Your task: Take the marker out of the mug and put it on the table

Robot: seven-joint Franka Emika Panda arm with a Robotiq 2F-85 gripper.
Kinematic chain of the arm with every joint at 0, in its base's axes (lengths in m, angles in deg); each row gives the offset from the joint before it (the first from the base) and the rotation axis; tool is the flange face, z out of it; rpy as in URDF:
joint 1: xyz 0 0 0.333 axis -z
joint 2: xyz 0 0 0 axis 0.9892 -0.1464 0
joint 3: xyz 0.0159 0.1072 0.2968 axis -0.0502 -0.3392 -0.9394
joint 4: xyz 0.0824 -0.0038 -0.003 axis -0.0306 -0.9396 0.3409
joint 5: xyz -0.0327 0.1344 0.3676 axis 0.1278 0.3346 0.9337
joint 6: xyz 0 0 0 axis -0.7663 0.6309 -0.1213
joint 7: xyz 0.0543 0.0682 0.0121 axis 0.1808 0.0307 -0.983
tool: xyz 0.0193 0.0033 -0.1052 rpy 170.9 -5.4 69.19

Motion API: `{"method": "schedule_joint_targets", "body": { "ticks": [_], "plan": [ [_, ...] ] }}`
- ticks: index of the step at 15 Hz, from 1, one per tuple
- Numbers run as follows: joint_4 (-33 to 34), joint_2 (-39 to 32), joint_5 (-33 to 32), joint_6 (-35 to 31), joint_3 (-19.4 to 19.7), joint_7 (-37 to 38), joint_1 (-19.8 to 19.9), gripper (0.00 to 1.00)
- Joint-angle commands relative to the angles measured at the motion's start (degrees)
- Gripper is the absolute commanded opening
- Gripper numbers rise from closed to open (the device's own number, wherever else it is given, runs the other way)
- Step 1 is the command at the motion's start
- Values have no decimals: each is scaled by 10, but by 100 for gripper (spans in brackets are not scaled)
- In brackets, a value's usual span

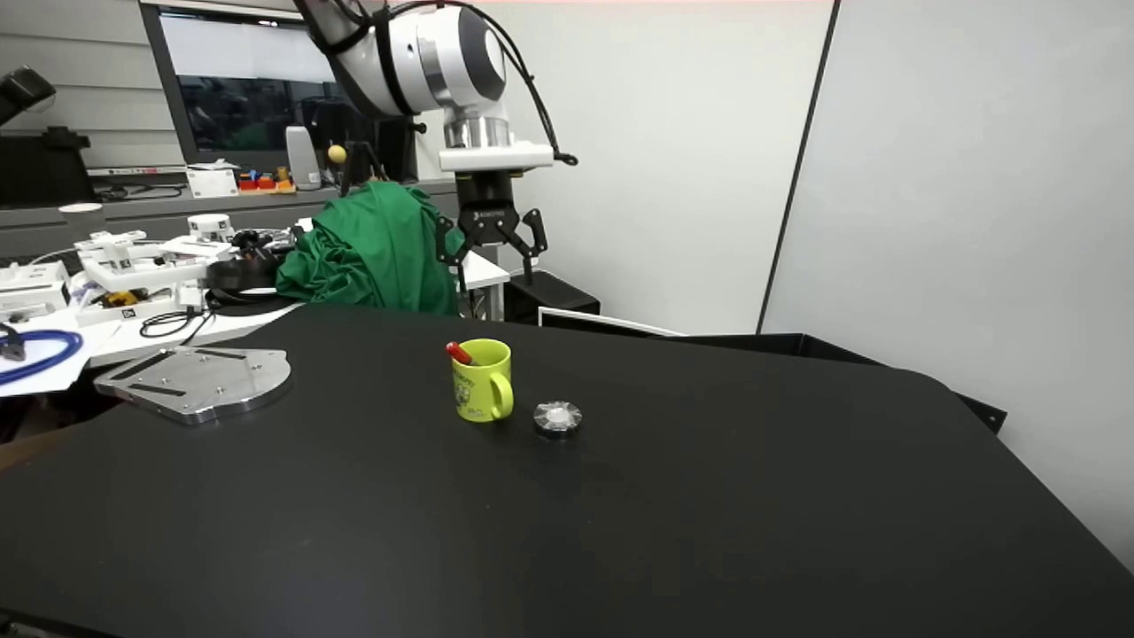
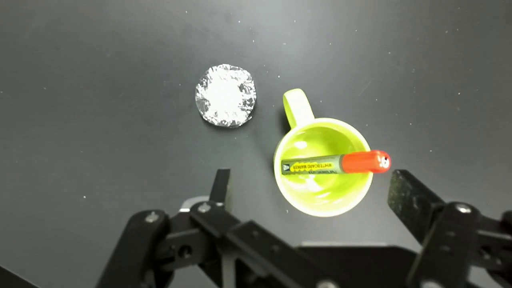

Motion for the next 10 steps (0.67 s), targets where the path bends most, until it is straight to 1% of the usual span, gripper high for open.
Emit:
{"method": "schedule_joint_targets", "body": {
  "ticks": [1, 3, 5, 7, 10],
  "plan": [
    [105, -65, -7, 69, -7, 21, -17, 100],
    [126, -78, -13, 92, -7, 28, -26, 100],
    [132, -79, -12, 112, -8, 27, -30, 100],
    [125, -74, -11, 123, -9, 25, -30, 100],
    [106, -65, -8, 122, -11, 24, -26, 100]
  ]
}}
